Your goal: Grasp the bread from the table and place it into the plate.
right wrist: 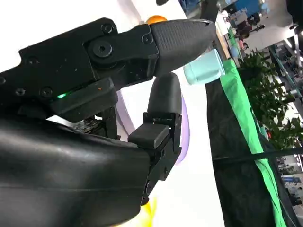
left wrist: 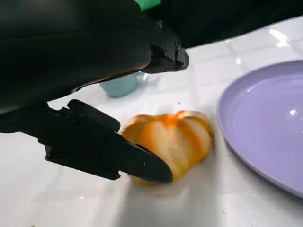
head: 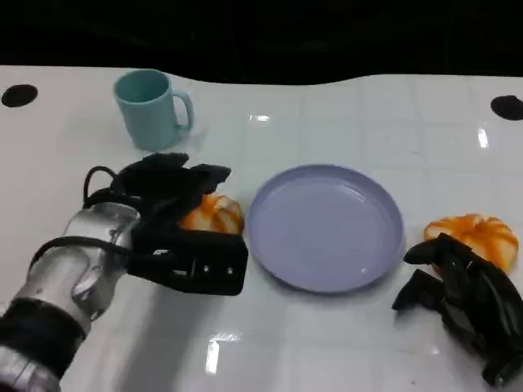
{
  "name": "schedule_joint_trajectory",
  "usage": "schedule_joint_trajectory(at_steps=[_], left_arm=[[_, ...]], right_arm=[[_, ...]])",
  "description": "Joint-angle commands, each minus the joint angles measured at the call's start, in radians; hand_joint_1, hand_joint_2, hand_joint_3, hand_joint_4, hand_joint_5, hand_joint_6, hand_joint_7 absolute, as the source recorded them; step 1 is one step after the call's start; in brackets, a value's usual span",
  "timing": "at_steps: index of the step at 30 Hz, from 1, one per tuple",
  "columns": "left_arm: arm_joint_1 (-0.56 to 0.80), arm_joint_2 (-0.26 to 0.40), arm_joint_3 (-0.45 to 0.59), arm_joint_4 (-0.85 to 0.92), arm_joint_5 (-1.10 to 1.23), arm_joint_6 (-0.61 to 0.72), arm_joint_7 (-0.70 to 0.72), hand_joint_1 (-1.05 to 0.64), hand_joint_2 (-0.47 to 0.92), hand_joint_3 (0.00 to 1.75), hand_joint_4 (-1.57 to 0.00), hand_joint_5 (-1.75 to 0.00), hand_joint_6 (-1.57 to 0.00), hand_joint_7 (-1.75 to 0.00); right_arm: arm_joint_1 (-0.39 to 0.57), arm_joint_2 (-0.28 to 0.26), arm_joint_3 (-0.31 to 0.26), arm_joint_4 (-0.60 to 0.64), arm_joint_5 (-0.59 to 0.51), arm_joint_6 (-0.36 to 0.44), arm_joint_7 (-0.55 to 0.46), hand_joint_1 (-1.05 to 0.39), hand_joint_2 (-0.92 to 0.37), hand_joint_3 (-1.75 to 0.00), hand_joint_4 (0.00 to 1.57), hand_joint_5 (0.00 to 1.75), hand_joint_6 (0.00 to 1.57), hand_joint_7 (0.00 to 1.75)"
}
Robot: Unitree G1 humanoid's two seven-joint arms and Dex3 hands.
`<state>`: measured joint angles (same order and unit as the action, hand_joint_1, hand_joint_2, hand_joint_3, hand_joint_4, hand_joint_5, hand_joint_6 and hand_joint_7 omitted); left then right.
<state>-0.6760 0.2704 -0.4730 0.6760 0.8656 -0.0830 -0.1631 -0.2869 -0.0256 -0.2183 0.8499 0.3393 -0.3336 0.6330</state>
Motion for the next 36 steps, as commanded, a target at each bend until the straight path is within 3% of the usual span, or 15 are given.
schedule_joint_trajectory(at_steps=[1,7,15,21,22,23,25,26,27,28,30,36], left_arm=[[-0.098,-0.040,-0.042,0.216,-0.004,0.007,0.051,-0.57,0.78,0.00,-0.08,-0.03,-0.17,0.00],[-0.178,-0.093,-0.069,0.465,-0.042,-0.062,0.091,-0.56,0.77,0.00,-0.08,-0.03,-0.17,0.00],[-0.209,-0.140,-0.112,0.594,-0.055,-0.080,0.126,-0.54,0.76,0.01,-0.12,-0.05,-0.20,-0.01],[-0.186,-0.151,-0.084,0.629,-0.104,-0.120,0.249,-0.32,0.91,0.05,-0.42,-0.19,-0.47,-0.10],[-0.186,-0.151,-0.076,0.633,-0.117,-0.121,0.259,-0.31,0.91,0.06,-0.63,-0.52,-0.76,-0.21],[-0.187,-0.151,-0.072,0.636,-0.124,-0.120,0.265,-0.31,0.92,0.05,-0.72,-0.86,-0.97,-0.26],[-0.182,-0.147,-0.069,0.638,-0.133,-0.124,0.296,-0.31,0.92,0.04,-0.76,-1.04,-1.08,-0.28],[-0.176,-0.144,-0.065,0.637,-0.138,-0.126,0.322,-0.28,0.91,0.29,-0.76,-1.46,-0.85,-1.08],[-0.173,-0.142,-0.062,0.637,-0.142,-0.127,0.341,-0.27,0.92,0.39,-0.75,-1.60,-0.70,-1.41],[-0.171,-0.139,-0.061,0.636,-0.142,-0.120,0.363,-0.26,0.92,0.45,-0.75,-1.67,-0.63,-1.57],[-0.171,-0.137,-0.063,0.637,-0.141,-0.111,0.381,-0.29,0.92,0.55,-0.72,-1.73,-0.52,-1.71],[-0.171,-0.137,-0.065,0.639,-0.142,-0.110,0.389,-0.29,0.92,0.58,-0.72,-1.75,-0.49,-1.75]], right_arm=[[0.025,-0.007,-0.003,0.005,-0.005,0.002,-0.003,-0.53,-0.92,-0.28,0.67,1.54,0.61,1.24],[0.027,-0.006,-0.005,-0.004,0.005,0.019,0.007,-0.53,-0.92,-0.26,0.66,1.54,0.60,1.24],[0.039,-0.001,-0.007,-0.042,0.012,0.066,-0.013,-0.53,-0.92,-0.23,0.67,1.55,0.62,1.24],[0.044,0.000,-0.009,-0.063,0.017,0.084,-0.003,-0.53,-0.92,-0.22,0.64,1.57,0.60,1.23],[0.044,0.000,-0.009,-0.064,0.018,0.085,-0.002,-0.52,-0.92,-0.23,0.64,1.57,0.60,1.23],[0.045,0.000,-0.009,-0.065,0.019,0.086,-0.002,-0.52,-0.92,-0.23,0.64,1.58,0.60,1.24],[0.043,0.000,-0.010,-0.063,0.021,0.090,0.000,-0.52,-0.92,-0.23,0.64,1.58,0.60,1.24],[0.041,-0.001,-0.011,-0.061,0.021,0.092,0.000,-0.52,-0.92,-0.23,0.63,1.58,0.59,1.24],[0.040,-0.002,-0.011,-0.059,0.022,0.094,0.000,-0.53,-0.92,-0.23,0.63,1.57,0.58,1.23],[0.038,-0.003,-0.011,-0.060,0.021,0.102,-0.005,-0.53,-0.92,-0.22,0.63,1.57,0.58,1.23],[0.037,-0.004,-0.011,-0.063,0.019,0.111,-0.011,-0.54,-0.92,-0.20,0.64,1.58,0.59,1.24],[0.038,-0.003,-0.011,-0.069,0.018,0.118,-0.014,-0.55,-0.92,-0.19,0.64,1.57,0.60,1.24]])
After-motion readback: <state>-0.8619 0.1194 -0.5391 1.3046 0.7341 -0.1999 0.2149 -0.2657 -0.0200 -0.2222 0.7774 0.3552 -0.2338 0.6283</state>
